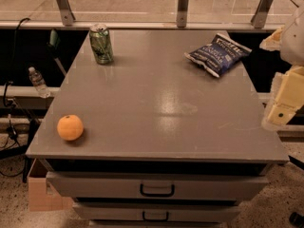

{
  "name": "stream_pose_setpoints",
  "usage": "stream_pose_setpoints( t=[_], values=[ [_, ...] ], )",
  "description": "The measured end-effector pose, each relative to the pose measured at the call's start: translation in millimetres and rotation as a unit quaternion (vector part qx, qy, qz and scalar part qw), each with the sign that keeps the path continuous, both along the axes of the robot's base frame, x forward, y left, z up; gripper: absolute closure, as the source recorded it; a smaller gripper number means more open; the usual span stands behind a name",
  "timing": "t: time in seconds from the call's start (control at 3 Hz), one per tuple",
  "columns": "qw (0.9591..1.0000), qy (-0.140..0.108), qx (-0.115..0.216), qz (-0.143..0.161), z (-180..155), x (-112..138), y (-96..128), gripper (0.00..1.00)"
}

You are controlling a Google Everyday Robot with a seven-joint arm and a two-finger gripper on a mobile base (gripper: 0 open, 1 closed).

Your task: Move orange near green can

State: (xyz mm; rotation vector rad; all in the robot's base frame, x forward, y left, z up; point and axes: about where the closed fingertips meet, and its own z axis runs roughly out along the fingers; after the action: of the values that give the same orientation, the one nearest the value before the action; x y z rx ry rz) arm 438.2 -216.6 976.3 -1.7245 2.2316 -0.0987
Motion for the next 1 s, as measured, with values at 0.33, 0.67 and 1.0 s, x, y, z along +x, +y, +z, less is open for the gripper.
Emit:
stream_pose_setpoints(
  t=[0.33,0.67,1.0],
  values=[
    [1.0,0.0,0.0,0.0,0.0,0.0,0.0,0.0],
    [0.9989,0.008,0.037,0.029,-8.2,5.6,31.2,0.0],
    [0.9819,0.028,0.131,0.134,-27.2,19.5,136.2,0.0]
  ],
)
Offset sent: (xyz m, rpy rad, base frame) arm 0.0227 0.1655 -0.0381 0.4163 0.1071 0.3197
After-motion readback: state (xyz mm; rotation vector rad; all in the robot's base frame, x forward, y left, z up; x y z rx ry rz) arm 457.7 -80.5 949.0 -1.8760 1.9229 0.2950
